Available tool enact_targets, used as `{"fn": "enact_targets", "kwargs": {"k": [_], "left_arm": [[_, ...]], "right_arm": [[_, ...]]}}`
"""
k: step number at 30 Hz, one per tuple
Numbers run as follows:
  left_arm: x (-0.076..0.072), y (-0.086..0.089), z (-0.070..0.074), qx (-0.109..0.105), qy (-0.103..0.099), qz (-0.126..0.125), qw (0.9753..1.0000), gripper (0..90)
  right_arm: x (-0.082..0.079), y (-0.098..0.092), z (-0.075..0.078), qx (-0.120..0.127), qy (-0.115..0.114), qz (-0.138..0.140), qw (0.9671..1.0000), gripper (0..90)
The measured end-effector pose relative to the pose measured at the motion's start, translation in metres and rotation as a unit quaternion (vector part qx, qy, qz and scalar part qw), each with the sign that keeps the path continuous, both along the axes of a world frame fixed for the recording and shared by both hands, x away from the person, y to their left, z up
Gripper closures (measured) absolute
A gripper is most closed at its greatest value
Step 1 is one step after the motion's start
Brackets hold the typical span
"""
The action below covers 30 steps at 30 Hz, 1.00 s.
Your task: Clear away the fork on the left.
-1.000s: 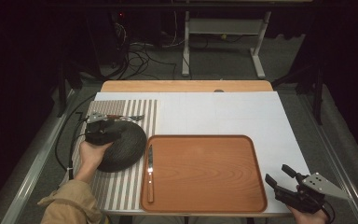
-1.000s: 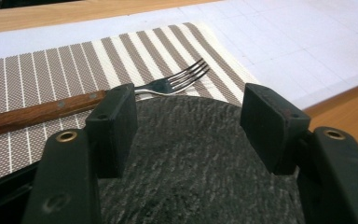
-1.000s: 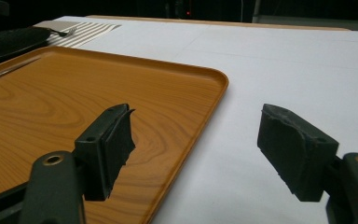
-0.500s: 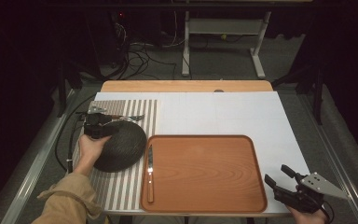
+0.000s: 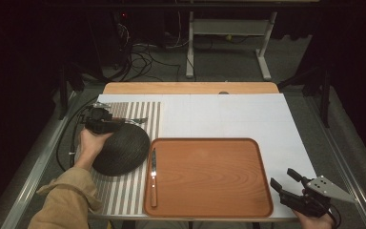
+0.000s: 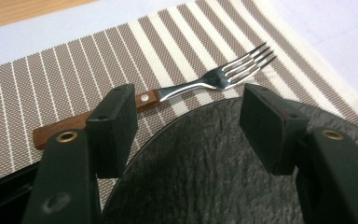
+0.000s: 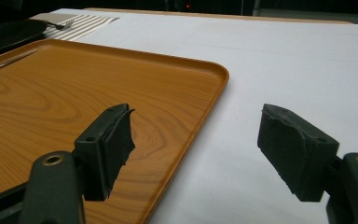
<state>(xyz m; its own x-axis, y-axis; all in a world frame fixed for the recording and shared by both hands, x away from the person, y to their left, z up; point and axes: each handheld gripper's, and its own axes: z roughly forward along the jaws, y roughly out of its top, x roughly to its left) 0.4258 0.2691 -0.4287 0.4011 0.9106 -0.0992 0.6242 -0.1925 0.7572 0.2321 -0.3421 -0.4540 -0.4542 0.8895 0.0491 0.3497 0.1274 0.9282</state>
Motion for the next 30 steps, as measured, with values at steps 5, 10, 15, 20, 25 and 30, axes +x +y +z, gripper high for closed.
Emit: {"fn": "enact_targets", "kwargs": {"k": [5, 10, 15, 20, 25, 30], "left_arm": [[0.011, 0.003, 0.003, 0.015, 0.019, -0.008, 0.9997, 34.3], [0.021, 0.005, 0.003, 0.04, 0.037, -0.012, 0.9984, 34.3], [0.027, 0.004, 0.006, 0.071, 0.045, -0.017, 0.9963, 34.2], [0.033, 0.005, 0.011, 0.085, 0.051, -0.023, 0.9948, 34.3], [0.043, 0.008, 0.013, 0.094, 0.057, -0.022, 0.9937, 34.4], [0.053, 0.011, 0.013, 0.101, 0.085, -0.028, 0.9908, 35.0]], "right_arm": [[0.001, 0.0, -0.001, 0.0, 0.003, 0.0, 1.0, 26.6], [0.002, 0.0, -0.001, 0.001, 0.005, -0.001, 1.0, 26.6], [0.002, -0.001, -0.001, 0.001, 0.005, -0.001, 1.0, 26.6], [0.002, -0.001, -0.001, 0.001, 0.007, -0.002, 1.0, 26.6], [0.002, -0.001, -0.001, -0.001, 0.007, -0.003, 1.0, 26.6], [0.002, 0.0, -0.001, -0.003, 0.008, -0.004, 1.0, 26.6]]}}
